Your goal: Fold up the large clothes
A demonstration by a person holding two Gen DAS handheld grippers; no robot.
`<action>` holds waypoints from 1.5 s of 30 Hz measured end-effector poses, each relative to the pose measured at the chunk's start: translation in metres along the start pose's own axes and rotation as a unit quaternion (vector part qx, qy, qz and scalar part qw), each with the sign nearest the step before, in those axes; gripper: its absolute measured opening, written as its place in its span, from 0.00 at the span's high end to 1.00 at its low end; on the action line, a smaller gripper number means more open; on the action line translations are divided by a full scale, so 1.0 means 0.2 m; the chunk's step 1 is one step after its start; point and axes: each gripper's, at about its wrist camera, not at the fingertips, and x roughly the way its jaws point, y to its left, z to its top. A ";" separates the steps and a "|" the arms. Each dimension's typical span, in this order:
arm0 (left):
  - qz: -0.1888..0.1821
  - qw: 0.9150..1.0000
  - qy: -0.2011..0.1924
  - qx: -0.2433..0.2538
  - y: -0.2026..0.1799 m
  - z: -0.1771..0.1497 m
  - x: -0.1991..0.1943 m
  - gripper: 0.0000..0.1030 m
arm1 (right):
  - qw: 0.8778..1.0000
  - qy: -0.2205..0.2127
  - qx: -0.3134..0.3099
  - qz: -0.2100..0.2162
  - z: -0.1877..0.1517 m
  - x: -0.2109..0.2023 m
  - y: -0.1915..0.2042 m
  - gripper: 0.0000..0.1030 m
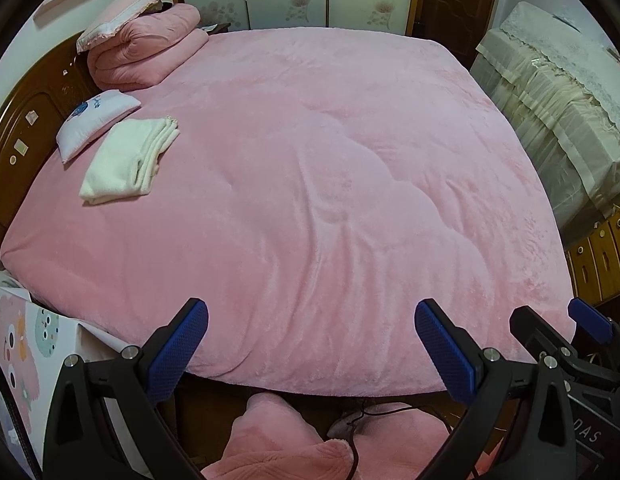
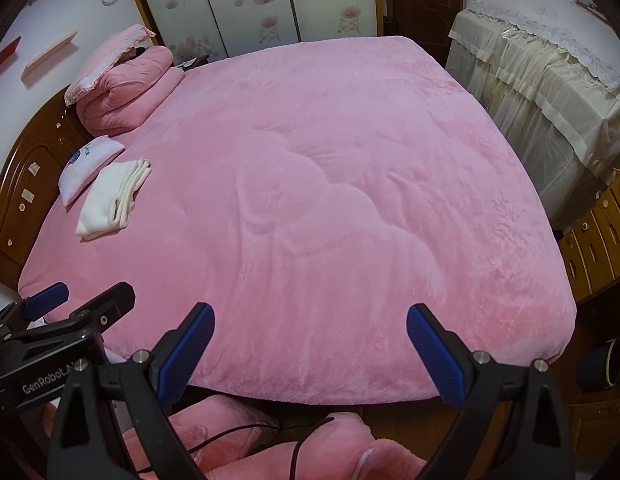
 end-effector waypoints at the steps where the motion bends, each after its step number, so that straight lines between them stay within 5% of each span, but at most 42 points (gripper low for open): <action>1: 0.003 1.000 0.000 0.001 0.00 0.00 0.00 0.01 | 1.000 0.001 0.001 -0.001 0.00 0.00 0.00 0.06; 45: 0.017 1.000 0.020 0.005 -0.05 0.01 -0.05 0.01 | 0.999 0.031 0.004 0.006 0.06 0.02 -0.07 0.06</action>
